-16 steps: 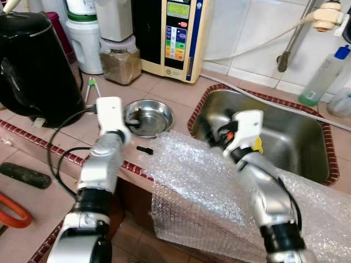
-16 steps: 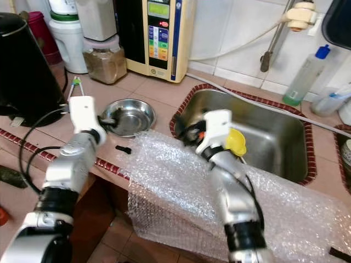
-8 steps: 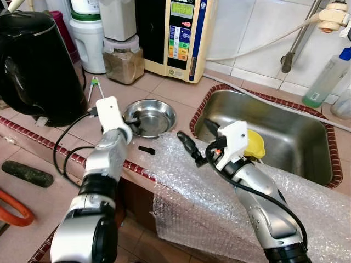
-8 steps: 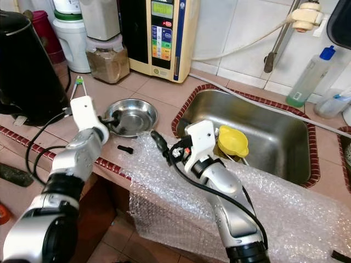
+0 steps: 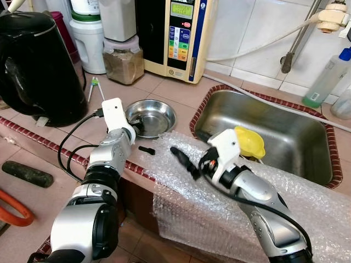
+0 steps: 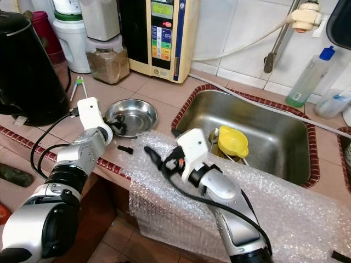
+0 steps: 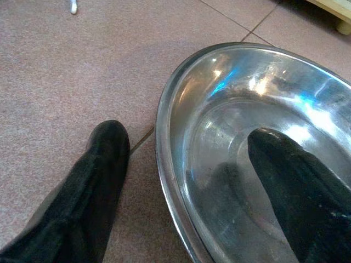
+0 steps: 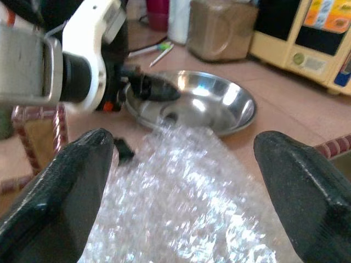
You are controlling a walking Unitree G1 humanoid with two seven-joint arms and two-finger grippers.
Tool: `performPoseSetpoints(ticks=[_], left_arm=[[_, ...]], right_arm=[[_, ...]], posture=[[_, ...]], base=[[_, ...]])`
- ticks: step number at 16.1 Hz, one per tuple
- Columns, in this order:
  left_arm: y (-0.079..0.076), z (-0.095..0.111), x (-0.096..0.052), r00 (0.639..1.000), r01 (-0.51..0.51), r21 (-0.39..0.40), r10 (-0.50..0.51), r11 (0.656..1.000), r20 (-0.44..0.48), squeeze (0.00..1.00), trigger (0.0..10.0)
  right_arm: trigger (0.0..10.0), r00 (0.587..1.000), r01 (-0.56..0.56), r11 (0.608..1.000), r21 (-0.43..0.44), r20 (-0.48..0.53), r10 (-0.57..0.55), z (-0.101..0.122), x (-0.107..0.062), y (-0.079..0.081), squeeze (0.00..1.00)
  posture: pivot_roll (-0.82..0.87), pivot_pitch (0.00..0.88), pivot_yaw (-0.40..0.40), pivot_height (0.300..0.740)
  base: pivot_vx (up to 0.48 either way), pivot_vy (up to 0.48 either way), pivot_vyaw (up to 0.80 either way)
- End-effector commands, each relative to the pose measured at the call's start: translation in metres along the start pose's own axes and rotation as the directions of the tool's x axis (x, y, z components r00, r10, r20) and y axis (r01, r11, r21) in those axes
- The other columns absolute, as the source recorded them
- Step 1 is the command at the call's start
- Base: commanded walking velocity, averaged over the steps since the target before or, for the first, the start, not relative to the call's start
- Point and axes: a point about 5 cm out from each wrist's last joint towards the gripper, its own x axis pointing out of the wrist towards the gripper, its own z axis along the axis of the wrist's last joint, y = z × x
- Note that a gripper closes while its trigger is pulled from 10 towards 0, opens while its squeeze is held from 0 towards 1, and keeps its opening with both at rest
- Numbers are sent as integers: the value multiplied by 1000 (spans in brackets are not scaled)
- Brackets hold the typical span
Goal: Kitchen organization
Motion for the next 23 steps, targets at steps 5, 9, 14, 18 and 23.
performPoseSetpoints(ticks=[5,9,14,18,23], left_arm=[[-3,-12,2,997,28,74,-23,997,-73,0,0],[9,-8,2,998,26,170,-17,985,-56,0,0],[15,-12,1,998,9,174,3,985,-68,0,0],[17,-8,1,999,-3,170,11,985,-44,0,0],[12,7,-2,992,12,164,-32,986,125,0,0]], right_arm=[[10000,999,-9,1000,-24,-39,8,-3,-2,1,0],[10000,998,-16,999,-39,-62,14,-7,-3,1,0],[10000,997,-24,998,-50,-69,21,-7,-1,3,0],[10000,997,-22,998,-53,-72,19,-8,0,1,0],[10000,997,-29,998,-59,-69,25,-6,2,2,0]], posture=[[-14,37,-21,740],[-5,41,-22,740],[-6,41,-25,740],[-4,41,-29,740],[1,37,-34,740]], base=[[0,0,0],[0,0,0],[0,0,0],[0,0,0],[0,0,0]])
